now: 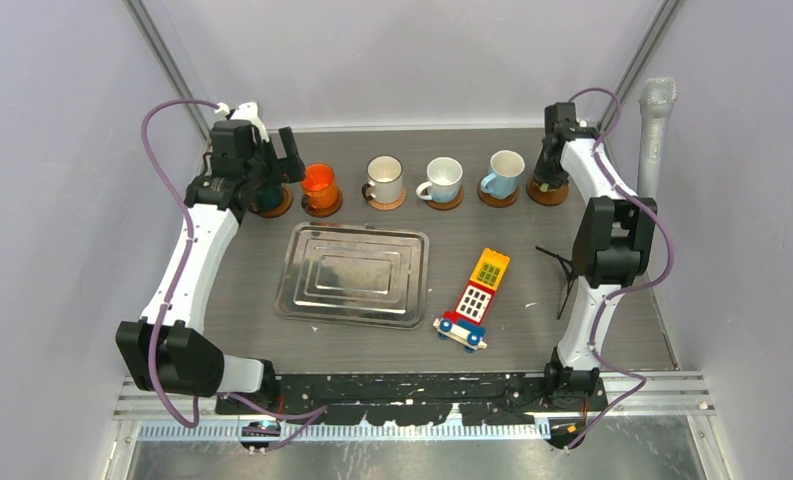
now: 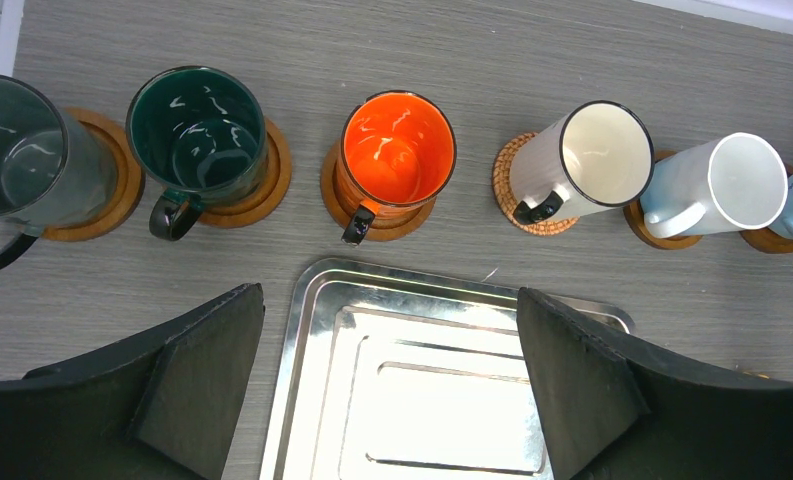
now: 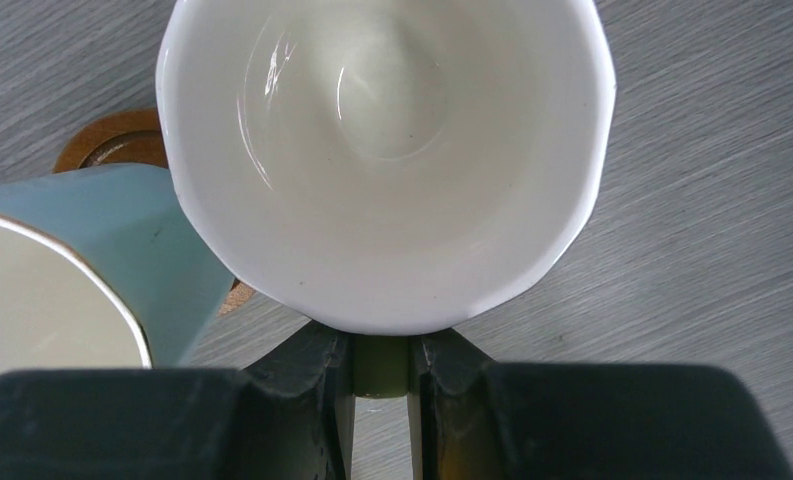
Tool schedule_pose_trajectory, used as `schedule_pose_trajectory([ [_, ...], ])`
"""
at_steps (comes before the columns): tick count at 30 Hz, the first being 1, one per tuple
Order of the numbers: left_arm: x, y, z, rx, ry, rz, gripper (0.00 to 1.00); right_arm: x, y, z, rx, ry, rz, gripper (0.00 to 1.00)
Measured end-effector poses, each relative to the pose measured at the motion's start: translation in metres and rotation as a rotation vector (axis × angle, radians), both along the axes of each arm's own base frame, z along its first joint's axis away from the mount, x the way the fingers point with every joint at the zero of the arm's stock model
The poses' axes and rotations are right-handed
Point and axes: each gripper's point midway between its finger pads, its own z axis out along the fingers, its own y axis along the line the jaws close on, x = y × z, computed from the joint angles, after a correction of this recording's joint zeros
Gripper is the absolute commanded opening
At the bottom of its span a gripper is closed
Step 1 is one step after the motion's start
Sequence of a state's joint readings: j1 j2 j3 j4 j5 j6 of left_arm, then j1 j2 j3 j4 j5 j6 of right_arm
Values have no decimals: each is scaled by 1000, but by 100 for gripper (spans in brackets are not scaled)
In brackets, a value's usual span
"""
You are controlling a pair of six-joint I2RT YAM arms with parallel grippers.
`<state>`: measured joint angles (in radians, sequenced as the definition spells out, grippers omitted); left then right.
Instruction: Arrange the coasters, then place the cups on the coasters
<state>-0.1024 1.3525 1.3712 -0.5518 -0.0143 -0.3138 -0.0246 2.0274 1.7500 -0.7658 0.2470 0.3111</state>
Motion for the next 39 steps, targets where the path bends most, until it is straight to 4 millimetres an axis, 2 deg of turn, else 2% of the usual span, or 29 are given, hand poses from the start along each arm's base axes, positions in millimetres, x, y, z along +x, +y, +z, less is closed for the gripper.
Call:
schedule_pose_trajectory([
  [14, 0, 0, 0, 0, 0, 0, 100, 1, -12, -14, -6, 22, -23, 0],
  [39, -1, 0, -2, 1, 9, 0, 100, 4, -12, -17, -2, 7, -31, 0],
])
